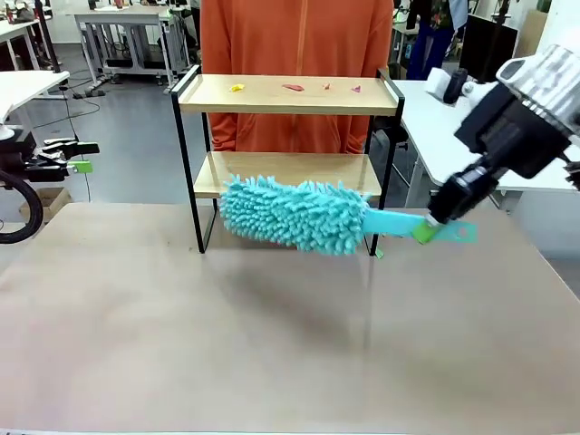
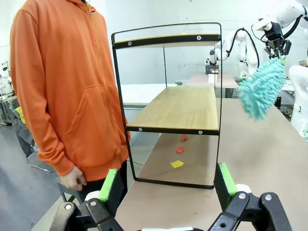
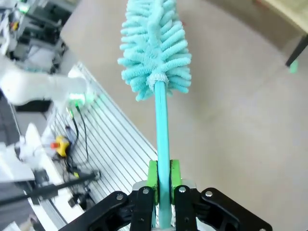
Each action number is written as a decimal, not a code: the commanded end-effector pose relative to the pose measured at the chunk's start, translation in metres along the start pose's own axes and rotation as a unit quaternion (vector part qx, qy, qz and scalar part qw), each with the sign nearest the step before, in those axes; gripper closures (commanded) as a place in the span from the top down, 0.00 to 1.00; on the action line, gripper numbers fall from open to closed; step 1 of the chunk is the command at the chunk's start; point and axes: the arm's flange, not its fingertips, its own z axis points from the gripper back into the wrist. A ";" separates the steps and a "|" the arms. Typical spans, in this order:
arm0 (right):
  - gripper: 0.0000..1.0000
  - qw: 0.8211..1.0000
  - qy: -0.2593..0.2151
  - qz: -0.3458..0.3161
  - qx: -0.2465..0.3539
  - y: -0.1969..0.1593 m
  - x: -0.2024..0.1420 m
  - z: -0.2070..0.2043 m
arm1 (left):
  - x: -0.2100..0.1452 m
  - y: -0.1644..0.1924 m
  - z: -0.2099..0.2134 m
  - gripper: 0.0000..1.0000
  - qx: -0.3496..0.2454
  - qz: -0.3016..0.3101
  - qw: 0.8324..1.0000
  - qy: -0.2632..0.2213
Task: Clean the shelf.
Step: Clean the specific section of the Shelf indicated by the human with the Duster.
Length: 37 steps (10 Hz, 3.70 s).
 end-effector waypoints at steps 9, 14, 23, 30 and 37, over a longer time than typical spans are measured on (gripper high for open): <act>0.13 0.992 0.105 0.071 -0.012 -0.122 -0.115 0.073 | 0.003 -0.002 -0.001 1.00 0.004 -0.006 1.000 0.000; 0.13 0.994 0.082 0.059 -0.033 -0.103 -0.119 0.061 | 0.003 -0.002 -0.001 1.00 0.004 -0.006 1.000 0.000; 0.13 0.994 0.082 0.059 -0.033 -0.103 -0.119 0.061 | 0.003 -0.002 -0.001 1.00 0.004 -0.006 1.000 0.000; 0.13 0.994 0.082 0.059 -0.033 -0.103 -0.119 0.061 | 0.003 -0.002 -0.001 1.00 0.004 -0.006 1.000 0.000; 0.13 0.993 0.092 0.063 -0.034 -0.105 -0.118 0.061 | 0.003 -0.002 -0.001 1.00 0.004 -0.006 1.000 0.000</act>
